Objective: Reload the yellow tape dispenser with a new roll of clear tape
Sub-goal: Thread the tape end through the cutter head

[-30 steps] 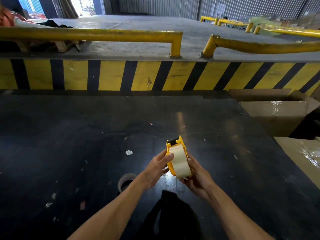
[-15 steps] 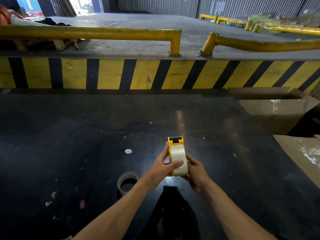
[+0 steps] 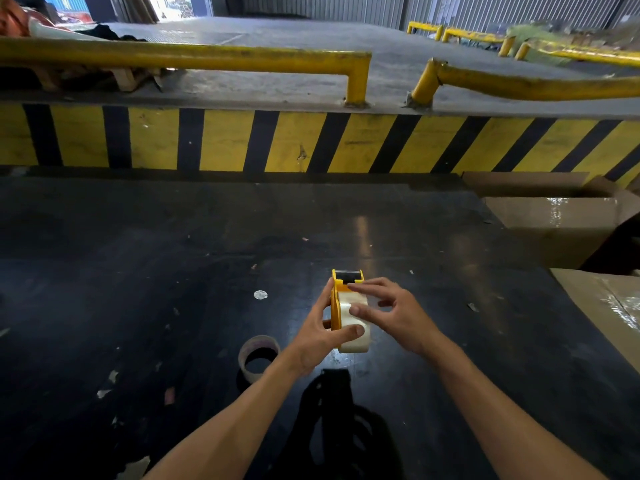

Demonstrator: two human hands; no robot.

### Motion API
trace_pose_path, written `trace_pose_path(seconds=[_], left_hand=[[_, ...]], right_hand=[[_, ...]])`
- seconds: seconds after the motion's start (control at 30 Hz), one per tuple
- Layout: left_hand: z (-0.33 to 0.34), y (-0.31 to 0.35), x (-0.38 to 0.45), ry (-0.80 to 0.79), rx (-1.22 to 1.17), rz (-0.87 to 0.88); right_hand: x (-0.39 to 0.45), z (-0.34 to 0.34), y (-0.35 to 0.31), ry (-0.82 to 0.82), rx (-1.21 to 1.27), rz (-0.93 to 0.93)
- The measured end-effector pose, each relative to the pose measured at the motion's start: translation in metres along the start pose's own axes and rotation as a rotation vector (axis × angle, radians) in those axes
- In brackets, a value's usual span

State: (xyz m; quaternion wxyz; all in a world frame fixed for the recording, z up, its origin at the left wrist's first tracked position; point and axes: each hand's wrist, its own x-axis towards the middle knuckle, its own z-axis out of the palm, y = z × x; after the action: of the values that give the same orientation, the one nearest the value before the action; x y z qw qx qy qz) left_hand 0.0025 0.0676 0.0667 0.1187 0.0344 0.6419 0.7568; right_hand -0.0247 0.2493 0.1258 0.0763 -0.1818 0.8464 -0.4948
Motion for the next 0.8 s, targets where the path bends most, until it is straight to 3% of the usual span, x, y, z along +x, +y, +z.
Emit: trace_pose_path(seconds=[0.23, 0.4, 0.6, 0.8], left_hand=[[0.004, -0.004, -0.002, -0.024, 0.0, -0.019], [0.01, -0.007, -0.003, 0.048, -0.069, -0.02], [0.008, -0.014, -0.006, 0.049, -0.02, -0.031], [0.014, -0.007, -0.002, 0.004, 0.013, 0.01]], right_hand=[[0.012, 0.007, -0.014, 0.154, -0.176, -0.1], [0.018, 0.015, -0.014, 0.19, -0.303, -0.107], [0.027, 0.011, -0.011, 0.177, -0.315, 0.001], [0.048, -0.01, -0.017, 0.334, -0.261, 0.065]])
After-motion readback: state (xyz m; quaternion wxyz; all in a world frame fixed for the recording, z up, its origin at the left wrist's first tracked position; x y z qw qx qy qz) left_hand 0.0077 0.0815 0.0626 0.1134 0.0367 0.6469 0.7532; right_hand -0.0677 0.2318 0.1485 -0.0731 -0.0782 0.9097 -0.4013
